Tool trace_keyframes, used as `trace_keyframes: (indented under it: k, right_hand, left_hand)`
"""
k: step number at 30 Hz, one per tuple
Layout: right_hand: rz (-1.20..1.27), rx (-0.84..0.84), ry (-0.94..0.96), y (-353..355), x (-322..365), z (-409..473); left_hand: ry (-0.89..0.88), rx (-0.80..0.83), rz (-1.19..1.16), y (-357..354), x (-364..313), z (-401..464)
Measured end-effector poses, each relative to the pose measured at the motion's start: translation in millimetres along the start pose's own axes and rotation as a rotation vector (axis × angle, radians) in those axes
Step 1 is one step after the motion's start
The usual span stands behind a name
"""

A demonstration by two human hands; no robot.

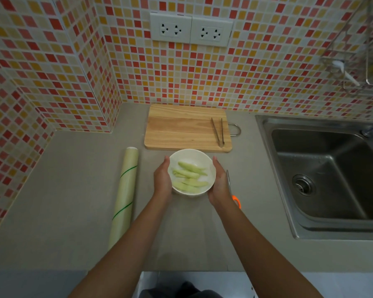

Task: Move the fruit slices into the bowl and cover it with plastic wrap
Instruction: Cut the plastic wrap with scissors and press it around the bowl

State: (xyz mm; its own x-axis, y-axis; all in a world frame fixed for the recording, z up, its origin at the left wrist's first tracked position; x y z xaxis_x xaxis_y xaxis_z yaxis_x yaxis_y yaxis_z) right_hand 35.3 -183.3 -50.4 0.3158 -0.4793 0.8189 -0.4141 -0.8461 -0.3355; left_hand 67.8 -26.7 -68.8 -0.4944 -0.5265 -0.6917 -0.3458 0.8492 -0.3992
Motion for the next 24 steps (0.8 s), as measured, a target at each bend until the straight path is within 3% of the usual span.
trace_keyframes:
  k: [4,10,13,19,24]
  right_hand:
    - [0.016,-0.098,-0.041,4,-7,-2]
    - [0.005,-0.164,0.001,16,-2,2]
    - [0.009,-0.209,0.015,19,-3,5]
    - [0.020,-0.247,0.019,11,-9,6]
    - [-0.022,-0.161,0.039,9,-4,7]
  left_hand:
    - [0.147,0.078,-0.105,-14,5,-6]
    - [0.197,0.121,-0.181,-19,14,-10]
    - [0.135,0.139,-0.165,-19,7,-7]
    - [0.073,-0.019,-0.168,-7,15,-7]
    - [0.019,-0.005,-0.098,-1,4,4]
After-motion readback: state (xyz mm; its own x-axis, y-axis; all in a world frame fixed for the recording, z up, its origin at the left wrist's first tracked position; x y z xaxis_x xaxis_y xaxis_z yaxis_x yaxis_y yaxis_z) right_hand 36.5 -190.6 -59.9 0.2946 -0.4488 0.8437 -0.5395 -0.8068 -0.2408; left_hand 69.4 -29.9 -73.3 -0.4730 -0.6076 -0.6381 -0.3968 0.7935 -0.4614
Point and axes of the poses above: each hand's wrist, its own z-axis towards the middle knuckle, its own y-axis out of the back of the hand, x = y × z, the point moved 8 cm from there along z, towards the middle knuckle, and after that the axes turned 8 degrees about -z, right-handed, at the moved point
